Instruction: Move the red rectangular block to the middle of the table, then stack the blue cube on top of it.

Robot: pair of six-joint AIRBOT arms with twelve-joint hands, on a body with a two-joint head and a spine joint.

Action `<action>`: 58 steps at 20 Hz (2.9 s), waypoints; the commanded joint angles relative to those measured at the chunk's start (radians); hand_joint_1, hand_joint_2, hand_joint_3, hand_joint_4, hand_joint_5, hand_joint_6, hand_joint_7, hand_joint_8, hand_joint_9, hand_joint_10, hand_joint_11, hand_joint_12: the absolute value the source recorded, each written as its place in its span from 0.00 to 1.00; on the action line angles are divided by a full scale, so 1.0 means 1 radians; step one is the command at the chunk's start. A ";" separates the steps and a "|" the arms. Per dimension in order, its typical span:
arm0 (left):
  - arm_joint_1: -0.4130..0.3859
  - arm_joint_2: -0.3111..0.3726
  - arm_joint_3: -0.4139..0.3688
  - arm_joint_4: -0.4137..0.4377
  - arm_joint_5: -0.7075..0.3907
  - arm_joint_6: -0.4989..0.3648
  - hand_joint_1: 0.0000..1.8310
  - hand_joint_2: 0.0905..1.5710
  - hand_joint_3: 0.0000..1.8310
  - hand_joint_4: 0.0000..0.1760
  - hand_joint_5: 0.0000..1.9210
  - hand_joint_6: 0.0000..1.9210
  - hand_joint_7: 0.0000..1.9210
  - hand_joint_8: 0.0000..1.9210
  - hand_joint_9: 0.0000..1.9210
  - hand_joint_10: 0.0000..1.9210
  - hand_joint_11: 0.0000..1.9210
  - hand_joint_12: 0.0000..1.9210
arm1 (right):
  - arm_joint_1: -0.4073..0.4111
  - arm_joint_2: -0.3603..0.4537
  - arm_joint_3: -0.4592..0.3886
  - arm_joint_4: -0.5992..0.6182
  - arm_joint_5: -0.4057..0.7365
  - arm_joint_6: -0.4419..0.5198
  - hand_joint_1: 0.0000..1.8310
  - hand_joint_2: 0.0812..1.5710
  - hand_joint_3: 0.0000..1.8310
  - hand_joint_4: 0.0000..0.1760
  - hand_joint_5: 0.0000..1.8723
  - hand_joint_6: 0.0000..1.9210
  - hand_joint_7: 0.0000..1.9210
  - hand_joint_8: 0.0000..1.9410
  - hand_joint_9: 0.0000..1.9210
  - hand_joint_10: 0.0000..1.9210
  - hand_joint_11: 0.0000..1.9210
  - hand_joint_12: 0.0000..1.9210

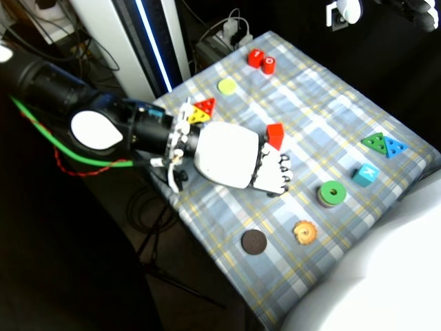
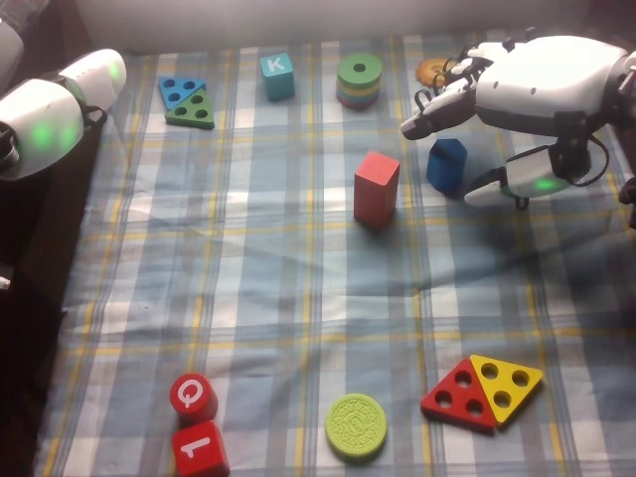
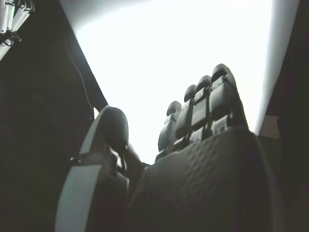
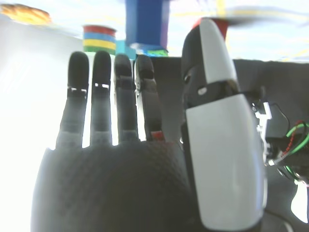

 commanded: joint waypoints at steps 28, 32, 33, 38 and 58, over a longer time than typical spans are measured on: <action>0.011 0.002 0.001 0.028 -0.137 -0.034 0.31 0.94 0.00 0.57 0.00 0.00 0.00 0.00 0.00 0.00 0.00 0.00 | 0.043 0.018 -0.051 0.035 0.249 -0.001 0.62 0.82 0.00 0.00 0.37 0.67 0.32 0.90 0.20 0.97 0.18 1.00; 0.011 0.002 0.001 0.027 -0.137 -0.034 0.30 0.94 0.00 0.58 0.00 0.00 0.00 0.00 0.00 0.00 0.00 0.00 | 0.067 0.026 -0.076 0.003 0.279 -0.001 0.55 0.84 0.00 0.00 0.31 0.81 0.26 0.33 0.15 0.57 0.00 0.91; 0.011 0.002 0.001 0.027 -0.137 -0.034 0.30 0.94 0.00 0.58 0.00 0.00 0.00 0.00 0.00 0.00 0.00 0.00 | 0.070 0.026 -0.077 -0.001 0.282 -0.001 0.55 0.84 0.00 0.00 0.31 0.81 0.26 0.33 0.15 0.57 0.00 0.91; 0.011 0.002 0.001 0.027 -0.137 -0.034 0.31 0.94 0.00 0.64 0.00 0.00 0.00 0.00 0.00 0.00 0.00 0.00 | 0.075 0.026 -0.087 -0.020 0.293 -0.001 0.43 0.88 0.00 0.43 0.27 0.88 0.09 0.40 0.00 0.58 0.00 0.95; 0.011 -0.001 0.002 0.026 -0.137 -0.034 0.29 0.94 0.00 0.61 0.00 0.00 0.00 0.00 0.00 0.00 0.00 0.00 | 0.075 -0.003 -0.075 -0.052 0.301 0.005 0.60 0.84 0.00 0.00 0.32 0.76 0.33 0.86 0.23 0.89 0.15 1.00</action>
